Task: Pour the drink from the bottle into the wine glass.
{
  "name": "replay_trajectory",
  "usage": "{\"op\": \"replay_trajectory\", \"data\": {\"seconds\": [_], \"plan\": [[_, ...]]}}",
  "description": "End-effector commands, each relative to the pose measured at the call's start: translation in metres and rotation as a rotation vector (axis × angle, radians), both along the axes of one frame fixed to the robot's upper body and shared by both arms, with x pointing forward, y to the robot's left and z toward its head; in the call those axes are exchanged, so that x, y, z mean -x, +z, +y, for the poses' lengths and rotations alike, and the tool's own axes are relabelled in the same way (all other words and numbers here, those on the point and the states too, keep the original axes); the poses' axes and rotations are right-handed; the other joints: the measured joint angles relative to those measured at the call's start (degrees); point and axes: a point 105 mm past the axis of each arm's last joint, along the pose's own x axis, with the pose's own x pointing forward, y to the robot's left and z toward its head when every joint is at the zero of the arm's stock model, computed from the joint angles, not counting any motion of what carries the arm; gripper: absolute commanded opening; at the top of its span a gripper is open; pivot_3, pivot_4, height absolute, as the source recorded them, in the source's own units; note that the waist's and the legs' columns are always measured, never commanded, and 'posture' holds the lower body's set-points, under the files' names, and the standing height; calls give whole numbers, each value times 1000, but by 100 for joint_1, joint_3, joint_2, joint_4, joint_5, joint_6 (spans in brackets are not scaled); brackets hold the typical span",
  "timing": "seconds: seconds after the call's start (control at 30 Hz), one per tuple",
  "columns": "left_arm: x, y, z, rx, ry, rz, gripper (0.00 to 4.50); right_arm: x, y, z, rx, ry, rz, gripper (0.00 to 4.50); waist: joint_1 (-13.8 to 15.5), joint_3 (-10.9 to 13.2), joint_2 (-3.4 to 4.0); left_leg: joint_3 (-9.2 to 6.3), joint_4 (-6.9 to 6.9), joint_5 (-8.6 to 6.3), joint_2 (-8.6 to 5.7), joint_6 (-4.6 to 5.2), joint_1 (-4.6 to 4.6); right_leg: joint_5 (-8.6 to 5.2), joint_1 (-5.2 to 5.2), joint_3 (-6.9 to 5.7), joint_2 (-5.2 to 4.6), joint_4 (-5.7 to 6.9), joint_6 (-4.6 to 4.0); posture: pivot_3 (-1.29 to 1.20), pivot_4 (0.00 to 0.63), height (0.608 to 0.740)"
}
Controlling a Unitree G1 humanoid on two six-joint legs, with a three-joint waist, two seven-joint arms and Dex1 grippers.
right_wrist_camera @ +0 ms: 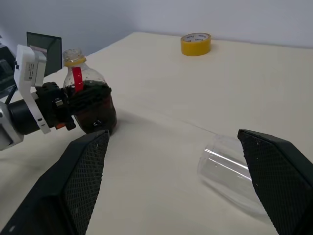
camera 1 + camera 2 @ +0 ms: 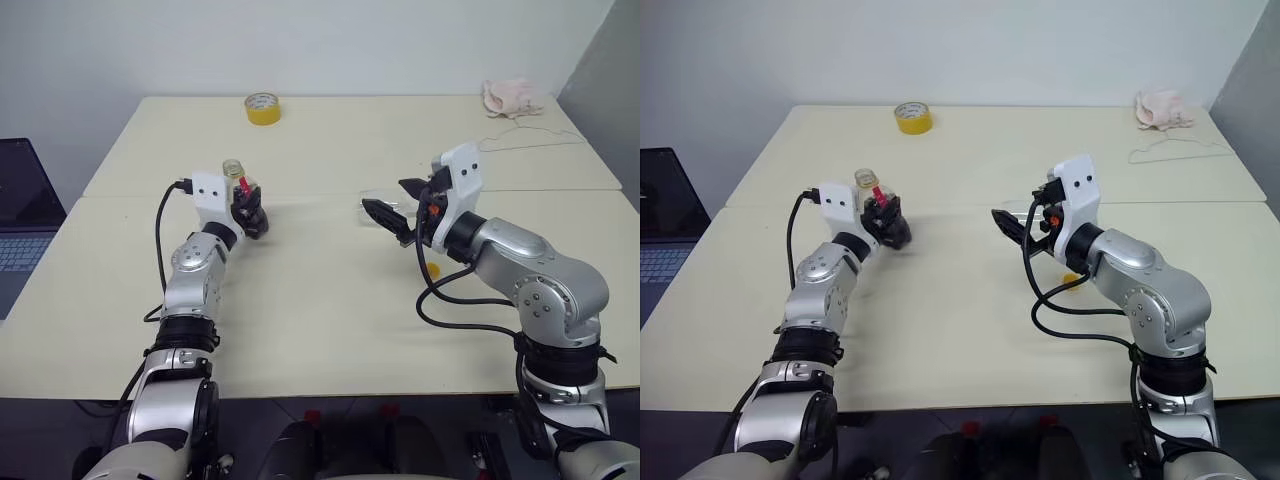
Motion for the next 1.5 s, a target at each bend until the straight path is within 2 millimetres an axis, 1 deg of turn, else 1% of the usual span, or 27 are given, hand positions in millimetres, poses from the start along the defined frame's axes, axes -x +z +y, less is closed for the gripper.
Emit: {"op": "replay_trajectory", "data": {"seconds": [0.03,0.07,0.2,0.37,0.6,0.8,0.87,0.9,1.1,1.13,1.23,1.5], "plan": [[1,2,26,-33,106,-16,1316,3,12,0,-4,6,-59,4500,-24,-1,0,0,0,0,0,0,0,0,0,0,0,0,0,0,150,740],[1,2,26,-40,108,-18,1315,4,12,1,-3,7,-59,4500,-37,-1,0,0,-1,0,0,0,0,0,0,0,0,0,0,0,150,740],[5,-4,41,-27,192,-10,1315,4,11,2,4,15,-55,4500,-77,-2,1,0,-2,0,2,0,0,0,-2,0,0,2,0,0,150,740],[9,-6,56,-32,284,-10,1315,3,9,4,9,26,-52,4500,-128,-5,4,1,-3,0,3,0,2,0,-9,7,2,6,0,0,150,740],[11,-10,60,-6,309,6,1312,1,9,7,9,38,-51,4500,-166,-7,3,18,-2,0,2,0,-3,0,-47,23,1,44,0,0,150,740],[11,-8,63,-1,324,5,1312,-3,10,7,8,36,-56,4500,-182,-7,3,21,-3,0,2,0,-2,0,-51,25,1,52,0,0,150,740],[11,-6,67,-4,339,3,2057,-3,11,8,7,40,-57,4500,-187,-7,3,21,-3,0,3,0,-2,0,-52,25,1,53,0,0,150,740],[11,-6,68,-7,343,3,2283,-3,11,8,7,42,-58,4500,-195,-7,3,21,-2,0,3,0,-2,0,-53,25,1,54,0,0,150,740],[14,-2,75,-16,365,-9,4314,-3,12,11,3,53,-62,4500,-195,-7,3,17,-2,0,0,-1,-7,0,-56,23,-1,59,0,0,150,740],[14,-2,75,-18,362,-7,4465,-3,12,12,3,53,-63,4500,-193,-7,3,16,-2,0,0,-1,-8,0,-56,22,-1,59,0,0,150,740],[16,-2,74,-23,343,-4,4465,-3,12,12,2,55,-66,4500,-186,-7,3,15,-1,0,-1,-1,-10,0,-56,21,-1,58,0,0,150,740],[16,1,64,-32,296,-16,4465,-4,15,13,-3,59,-73,4500,-173,-7,3,14,-1,-1,-3,-1,-11,0,-56,21,-4,58,0,0,150,740]]}}
